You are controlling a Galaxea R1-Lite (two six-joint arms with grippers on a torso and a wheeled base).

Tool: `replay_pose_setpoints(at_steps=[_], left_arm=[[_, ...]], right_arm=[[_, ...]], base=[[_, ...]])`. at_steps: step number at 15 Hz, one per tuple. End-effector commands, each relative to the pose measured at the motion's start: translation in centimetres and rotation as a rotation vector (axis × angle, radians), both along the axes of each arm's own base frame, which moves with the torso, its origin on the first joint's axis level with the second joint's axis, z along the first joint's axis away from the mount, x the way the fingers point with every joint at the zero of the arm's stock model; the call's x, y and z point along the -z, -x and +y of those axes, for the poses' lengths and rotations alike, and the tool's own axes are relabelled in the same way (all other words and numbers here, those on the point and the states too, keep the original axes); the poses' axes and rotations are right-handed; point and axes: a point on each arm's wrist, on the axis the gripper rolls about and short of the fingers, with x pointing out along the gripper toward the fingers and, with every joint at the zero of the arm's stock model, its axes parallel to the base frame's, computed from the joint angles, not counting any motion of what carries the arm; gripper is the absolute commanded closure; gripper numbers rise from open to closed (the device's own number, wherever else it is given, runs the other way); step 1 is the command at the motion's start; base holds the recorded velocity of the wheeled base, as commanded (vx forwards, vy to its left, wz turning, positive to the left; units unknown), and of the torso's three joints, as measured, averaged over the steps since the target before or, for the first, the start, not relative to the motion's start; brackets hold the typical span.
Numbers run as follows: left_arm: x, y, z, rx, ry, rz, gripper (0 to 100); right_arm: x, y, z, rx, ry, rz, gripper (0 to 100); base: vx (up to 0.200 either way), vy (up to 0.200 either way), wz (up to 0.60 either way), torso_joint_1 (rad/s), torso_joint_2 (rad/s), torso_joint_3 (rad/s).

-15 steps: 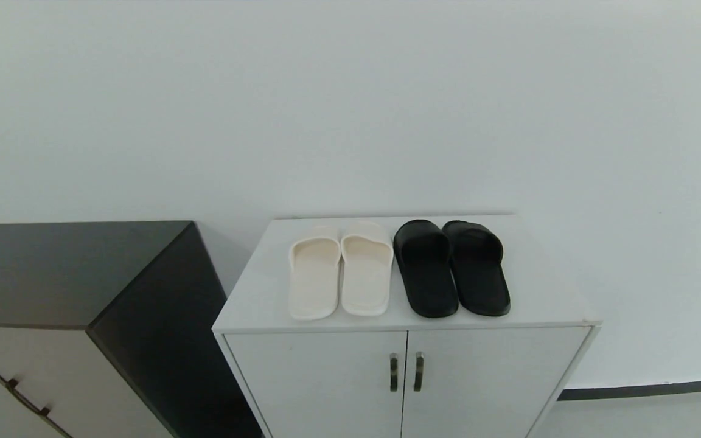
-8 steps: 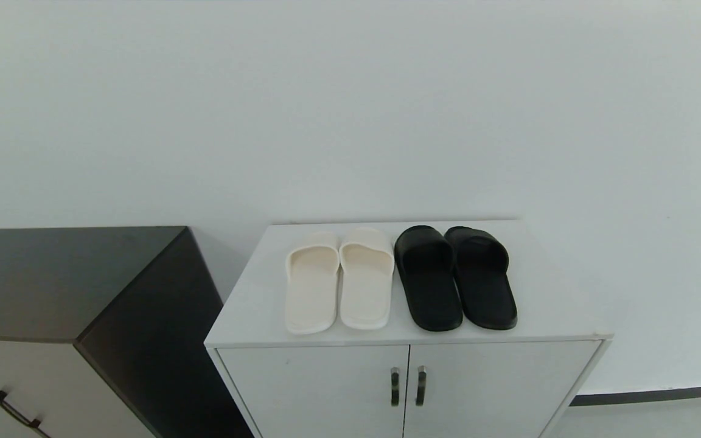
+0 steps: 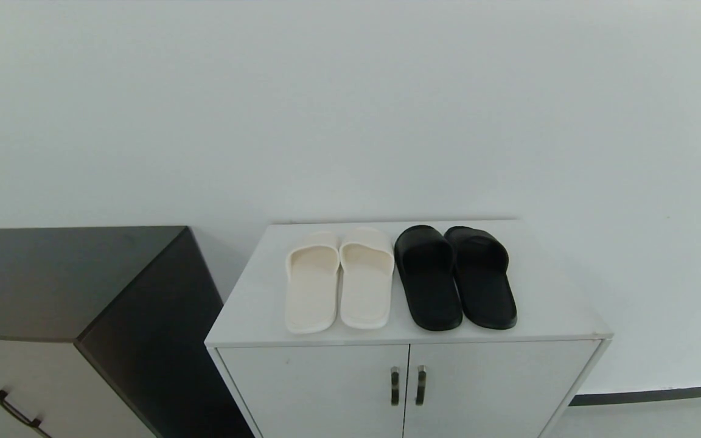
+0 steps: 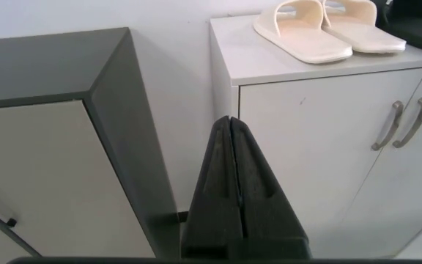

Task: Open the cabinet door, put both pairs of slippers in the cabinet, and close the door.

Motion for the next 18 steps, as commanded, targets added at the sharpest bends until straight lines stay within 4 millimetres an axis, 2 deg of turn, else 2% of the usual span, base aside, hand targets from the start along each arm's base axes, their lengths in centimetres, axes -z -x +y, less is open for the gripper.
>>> replay_pose_setpoints(at_steps=[1, 3, 6, 7, 9, 13, 18], left_arm=[[0.0, 0.0, 0.0, 0.001, -0.001, 0.0, 100], [0.0, 0.0, 0.0, 0.001, 0.002, 0.0, 100], [0.0, 0.0, 0.0, -0.002, 0.01, 0.0, 100], [0.0, 0.0, 0.0, -0.002, 0.013, 0.0, 100], [0.0, 0.0, 0.0, -0.005, 0.019, 0.0, 100], [0.0, 0.0, 0.0, -0.004, 0.019, 0.0, 100], [0.0, 0.0, 0.0, -0.005, 0.021, 0.0, 100]], right_arm=[[-1.4, -6.1, 5.4, -0.13, -0.087, 0.181, 0], [-1.1, -7.6, 9.1, -0.085, -0.05, 0.199, 0], [1.1, -10.8, 12.7, -0.024, -0.017, 0.161, 0], [1.4, -11.3, 13.1, -0.015, -0.013, 0.157, 0], [3.0, -12.7, 15.2, 0.012, 0.027, 0.14, 0], [5.8, -14.7, 17.3, 0.058, 0.083, 0.118, 0], [8.1, -16.9, 19.1, 0.042, 0.123, 0.034, 0]], base=[[0.0, 0.0, 0.0, 0.0, 0.0, 0.0], [0.0, 0.0, 0.0, 0.0, 0.0, 0.0], [0.0, 0.0, 0.0, 0.0, 0.0, 0.0], [0.0, 0.0, 0.0, 0.0, 0.0, 0.0], [0.0, 0.0, 0.0, 0.0, 0.0, 0.0], [0.0, 0.0, 0.0, 0.0, 0.0, 0.0], [0.0, 0.0, 0.0, 0.0, 0.0, 0.0]])
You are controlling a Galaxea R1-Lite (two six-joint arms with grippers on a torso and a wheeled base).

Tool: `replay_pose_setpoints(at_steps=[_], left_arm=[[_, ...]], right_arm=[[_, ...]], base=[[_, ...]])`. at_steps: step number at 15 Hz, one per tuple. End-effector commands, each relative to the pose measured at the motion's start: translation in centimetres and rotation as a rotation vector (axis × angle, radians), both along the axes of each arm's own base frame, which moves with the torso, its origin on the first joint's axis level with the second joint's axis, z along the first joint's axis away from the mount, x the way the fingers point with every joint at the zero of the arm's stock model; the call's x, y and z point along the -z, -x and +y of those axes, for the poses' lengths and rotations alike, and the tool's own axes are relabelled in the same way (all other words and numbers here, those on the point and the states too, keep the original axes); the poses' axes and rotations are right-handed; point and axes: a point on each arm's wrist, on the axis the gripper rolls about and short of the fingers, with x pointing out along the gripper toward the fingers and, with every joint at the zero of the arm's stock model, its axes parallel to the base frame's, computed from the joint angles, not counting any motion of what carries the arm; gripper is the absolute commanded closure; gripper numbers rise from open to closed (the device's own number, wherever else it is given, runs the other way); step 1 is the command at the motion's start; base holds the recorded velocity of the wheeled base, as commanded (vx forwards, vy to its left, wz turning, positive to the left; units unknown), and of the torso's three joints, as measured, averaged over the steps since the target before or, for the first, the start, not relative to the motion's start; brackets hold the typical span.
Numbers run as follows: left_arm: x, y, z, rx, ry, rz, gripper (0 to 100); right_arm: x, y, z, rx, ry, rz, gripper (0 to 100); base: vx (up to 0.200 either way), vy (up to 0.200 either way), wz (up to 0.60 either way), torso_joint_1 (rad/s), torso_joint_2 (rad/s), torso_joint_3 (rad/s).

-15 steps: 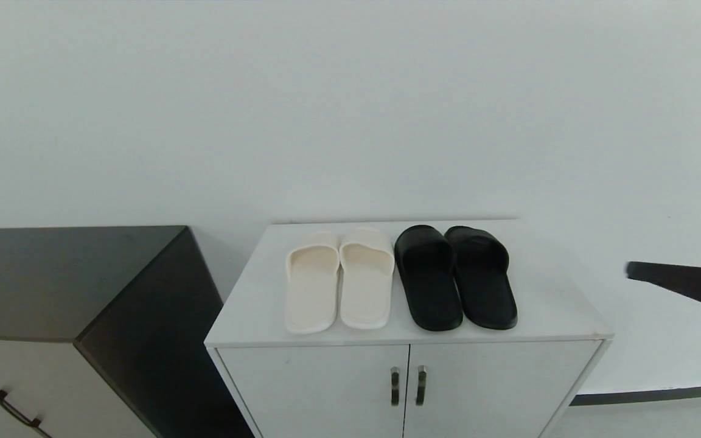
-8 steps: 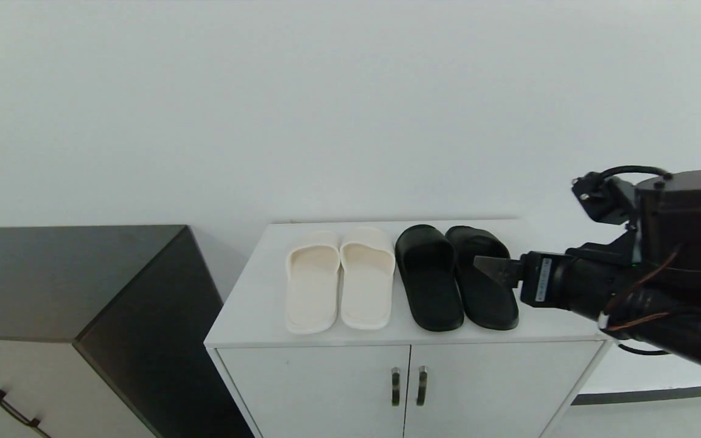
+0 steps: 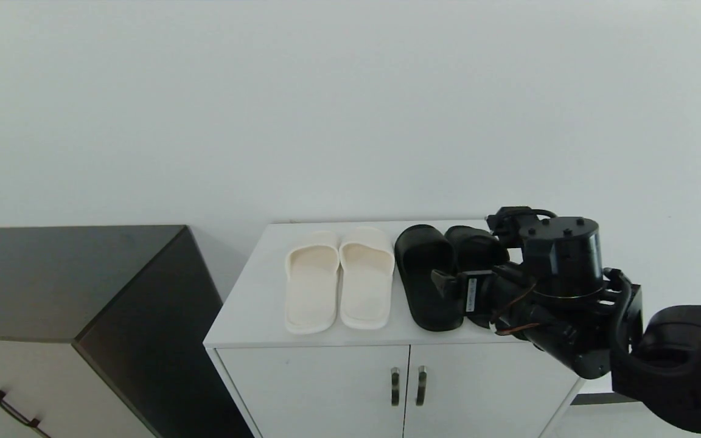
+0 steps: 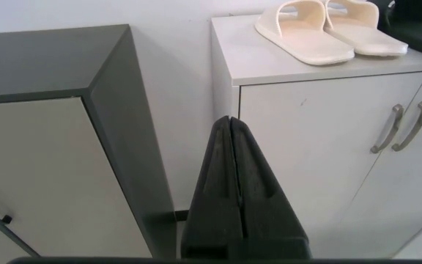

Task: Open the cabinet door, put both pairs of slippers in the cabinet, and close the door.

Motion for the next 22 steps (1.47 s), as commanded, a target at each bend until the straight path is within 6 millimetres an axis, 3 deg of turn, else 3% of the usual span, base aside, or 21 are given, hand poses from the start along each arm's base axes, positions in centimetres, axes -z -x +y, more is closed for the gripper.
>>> replay_pose_setpoints(at_steps=[1, 10, 18, 19, 22], left_arm=[[0.0, 0.0, 0.0, 0.0, 0.002, -0.001, 100], [0.0, 0.0, 0.0, 0.001, 0.008, -0.001, 100], [0.0, 0.0, 0.0, 0.0, 0.02, 0.0, 100], [0.0, 0.0, 0.0, 0.001, 0.02, 0.0, 100], [0.0, 0.0, 0.0, 0.0, 0.02, 0.0, 100]], right_arm=[[2.2, -1.3, 0.8, 0.005, 0.043, 0.022, 0], [3.9, -8.2, 1.6, 0.138, 0.092, -0.055, 0], [4.4, -12.1, 2.8, 0.17, 0.089, -0.109, 0], [4.4, -12.3, 2.8, 0.189, 0.098, -0.114, 100], [3.9, -12.4, 2.9, 0.188, 0.109, -0.132, 100]], base=[[0.0, 0.0, 0.0, 0.0, 0.0, 0.0], [0.0, 0.0, 0.0, 0.0, 0.0, 0.0], [0.0, 0.0, 0.0, 0.0, 0.0, 0.0], [0.0, 0.0, 0.0, 0.0, 0.0, 0.0], [0.0, 0.0, 0.0, 0.0, 0.0, 0.0]])
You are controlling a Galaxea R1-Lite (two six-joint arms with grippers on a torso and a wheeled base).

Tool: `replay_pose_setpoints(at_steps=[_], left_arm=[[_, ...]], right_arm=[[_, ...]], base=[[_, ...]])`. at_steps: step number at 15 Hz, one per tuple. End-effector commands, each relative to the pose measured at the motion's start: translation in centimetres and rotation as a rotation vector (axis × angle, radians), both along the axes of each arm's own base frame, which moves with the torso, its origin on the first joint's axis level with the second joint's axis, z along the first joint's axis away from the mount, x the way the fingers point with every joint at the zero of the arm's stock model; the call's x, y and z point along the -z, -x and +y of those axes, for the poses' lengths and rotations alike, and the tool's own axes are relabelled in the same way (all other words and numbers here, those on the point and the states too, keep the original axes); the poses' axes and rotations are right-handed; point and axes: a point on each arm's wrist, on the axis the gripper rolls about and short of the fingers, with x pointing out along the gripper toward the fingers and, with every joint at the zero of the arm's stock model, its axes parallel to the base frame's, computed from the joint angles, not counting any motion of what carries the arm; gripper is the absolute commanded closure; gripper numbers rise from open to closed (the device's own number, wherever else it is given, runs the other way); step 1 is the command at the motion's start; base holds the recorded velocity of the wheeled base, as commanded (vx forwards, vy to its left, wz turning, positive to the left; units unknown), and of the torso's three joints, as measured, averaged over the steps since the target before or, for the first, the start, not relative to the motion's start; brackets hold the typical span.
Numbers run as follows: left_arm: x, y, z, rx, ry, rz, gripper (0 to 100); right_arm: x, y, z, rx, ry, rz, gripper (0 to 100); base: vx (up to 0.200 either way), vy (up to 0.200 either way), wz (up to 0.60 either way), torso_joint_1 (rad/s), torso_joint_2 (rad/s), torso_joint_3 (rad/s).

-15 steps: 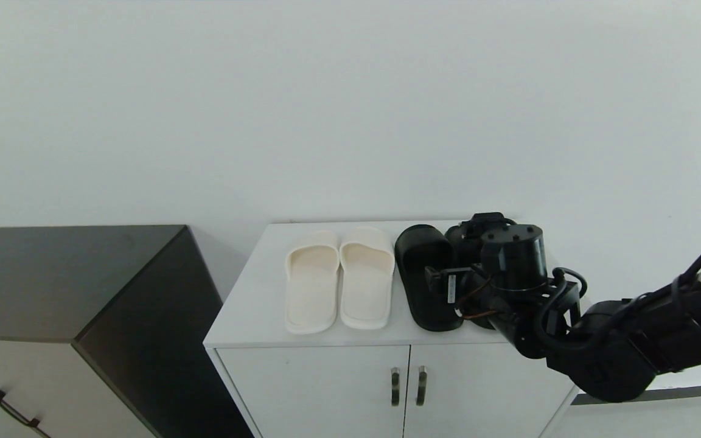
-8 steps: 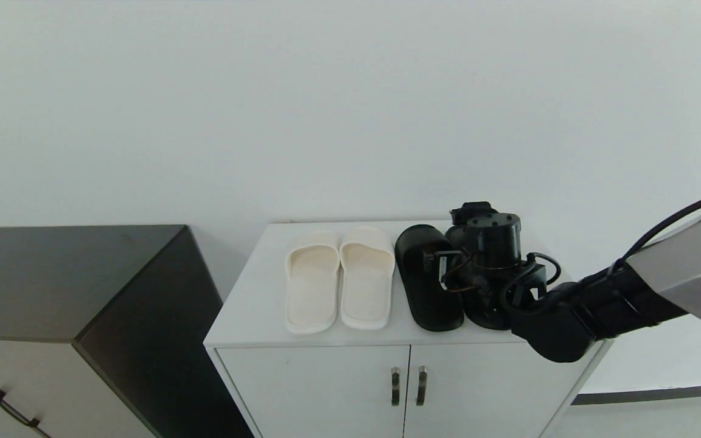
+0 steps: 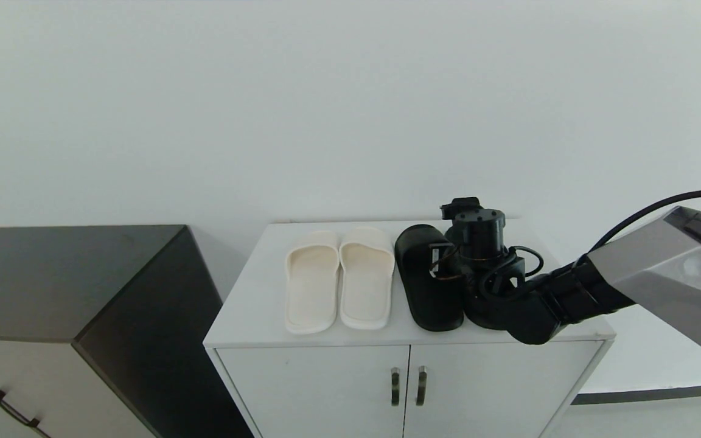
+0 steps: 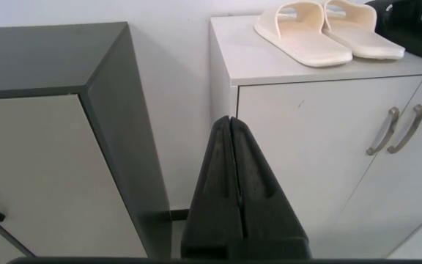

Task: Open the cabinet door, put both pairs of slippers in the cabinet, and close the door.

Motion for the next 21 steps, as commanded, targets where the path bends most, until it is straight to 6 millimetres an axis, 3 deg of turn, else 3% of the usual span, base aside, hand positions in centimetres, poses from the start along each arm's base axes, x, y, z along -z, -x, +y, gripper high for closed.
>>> replay_pose_setpoints(at_steps=[1, 4, 7, 12, 13, 16, 18, 21], left_arm=[[0.0, 0.0, 0.0, 0.001, 0.0, 0.0, 100], [0.0, 0.0, 0.0, 0.0, 0.0, 0.0, 100], [0.0, 0.0, 0.0, 0.001, 0.001, 0.0, 100], [0.0, 0.0, 0.0, 0.005, 0.007, 0.0, 100], [0.0, 0.0, 0.0, 0.006, 0.007, 0.0, 100], [0.0, 0.0, 0.0, 0.005, 0.007, 0.0, 100], [0.0, 0.0, 0.0, 0.005, 0.007, 0.0, 100], [0.0, 0.0, 0.0, 0.005, 0.007, 0.0, 100]], right_arm=[[-0.3, 0.0, 0.1, 0.001, -0.001, -0.006, 100], [-1.3, 0.4, -0.3, 0.025, 0.008, -0.026, 100], [-2.9, 2.2, -1.3, 0.021, 0.002, -0.036, 100], [-5.2, 11.1, -2.4, -0.254, -0.02, 0.003, 100], [-5.2, 13.7, -2.7, -0.371, -0.022, 0.027, 100], [-5.9, 17.2, -4.1, -0.576, -0.04, 0.057, 100], [-6.2, 18.2, -4.8, -0.665, -0.041, 0.097, 100], [-5.8, 18.2, -4.8, -0.669, -0.032, 0.122, 100]], base=[[0.0, 0.0, 0.0, 0.0, 0.0, 0.0], [0.0, 0.0, 0.0, 0.0, 0.0, 0.0], [0.0, 0.0, 0.0, 0.0, 0.0, 0.0], [0.0, 0.0, 0.0, 0.0, 0.0, 0.0], [0.0, 0.0, 0.0, 0.0, 0.0, 0.0], [0.0, 0.0, 0.0, 0.0, 0.0, 0.0], [0.0, 0.0, 0.0, 0.0, 0.0, 0.0], [0.0, 0.0, 0.0, 0.0, 0.0, 0.0]])
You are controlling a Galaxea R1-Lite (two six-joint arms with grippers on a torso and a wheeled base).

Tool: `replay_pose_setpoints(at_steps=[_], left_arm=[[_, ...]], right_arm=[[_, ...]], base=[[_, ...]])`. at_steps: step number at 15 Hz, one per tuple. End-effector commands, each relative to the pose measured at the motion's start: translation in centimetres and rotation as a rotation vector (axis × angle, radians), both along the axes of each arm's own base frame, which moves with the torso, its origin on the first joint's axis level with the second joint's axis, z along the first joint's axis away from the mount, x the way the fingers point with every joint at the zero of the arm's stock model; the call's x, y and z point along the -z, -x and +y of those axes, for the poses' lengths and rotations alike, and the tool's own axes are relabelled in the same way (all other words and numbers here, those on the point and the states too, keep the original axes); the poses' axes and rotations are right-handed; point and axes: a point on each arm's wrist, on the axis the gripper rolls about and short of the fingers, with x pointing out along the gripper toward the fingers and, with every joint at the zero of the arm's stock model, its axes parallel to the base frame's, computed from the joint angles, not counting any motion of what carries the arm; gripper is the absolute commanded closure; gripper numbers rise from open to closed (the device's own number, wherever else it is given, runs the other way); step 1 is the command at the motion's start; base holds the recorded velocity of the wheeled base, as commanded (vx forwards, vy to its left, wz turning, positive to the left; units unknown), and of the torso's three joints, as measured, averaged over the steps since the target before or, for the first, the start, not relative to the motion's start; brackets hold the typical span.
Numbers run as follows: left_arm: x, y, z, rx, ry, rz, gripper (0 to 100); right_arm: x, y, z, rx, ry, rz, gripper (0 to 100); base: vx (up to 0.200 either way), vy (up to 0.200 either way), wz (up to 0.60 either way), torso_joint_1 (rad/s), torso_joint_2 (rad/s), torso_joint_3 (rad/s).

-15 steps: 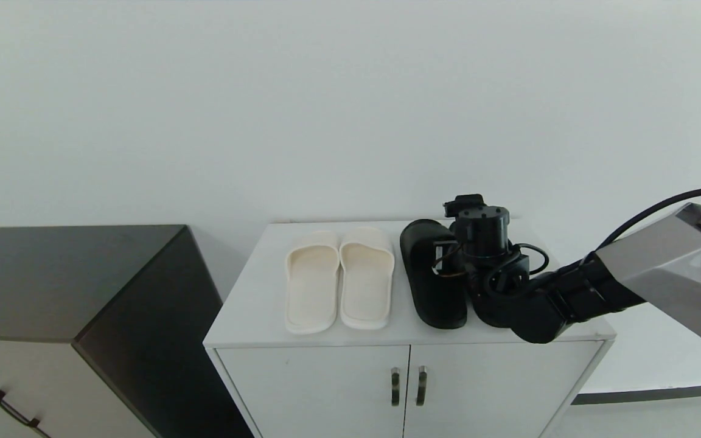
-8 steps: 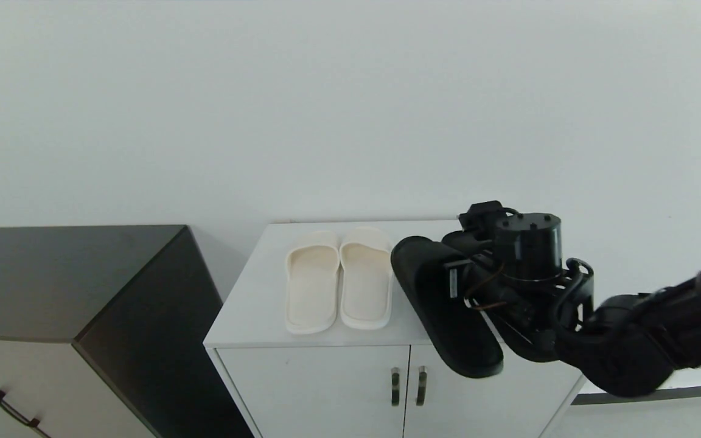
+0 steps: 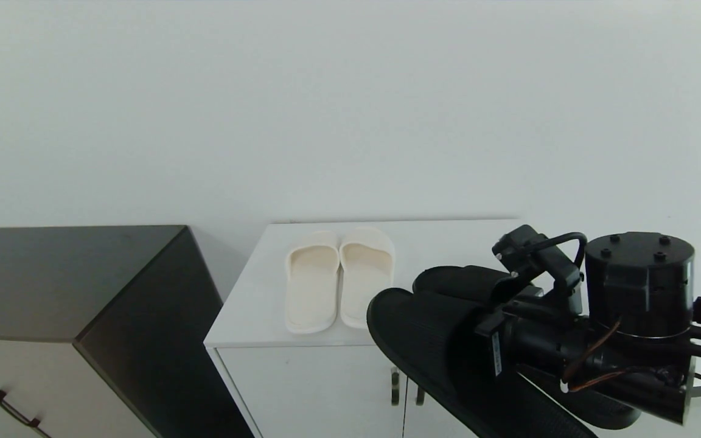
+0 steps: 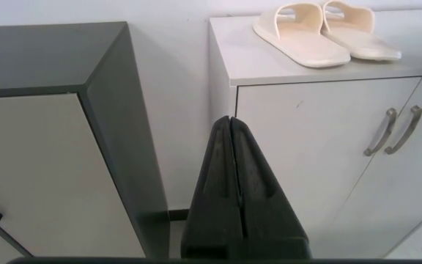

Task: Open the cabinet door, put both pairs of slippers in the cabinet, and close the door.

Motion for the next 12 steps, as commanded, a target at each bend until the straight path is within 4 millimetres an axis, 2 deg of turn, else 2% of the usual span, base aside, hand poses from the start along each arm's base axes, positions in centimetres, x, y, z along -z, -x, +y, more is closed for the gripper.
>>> replay_pose_setpoints(at_steps=[1, 2, 12], left_arm=[[0.0, 0.0, 0.0, 0.0, 0.003, 0.0, 100], [0.0, 0.0, 0.0, -0.002, 0.008, 0.0, 100], [0.0, 0.0, 0.01, -0.003, 0.017, 0.0, 100]], right_arm=[[-0.45, 0.35, -0.26, -0.008, -0.014, -0.011, 100], [-0.39, 0.39, -0.25, -0.023, -0.015, -0.006, 100], [0.42, 0.4, -0.31, -0.039, 0.003, 0.02, 100]], base=[[0.0, 0.0, 0.0, 0.0, 0.0, 0.0], [0.0, 0.0, 0.0, 0.0, 0.0, 0.0], [-0.2, 0.0, 0.0, 0.001, 0.0, 0.003]])
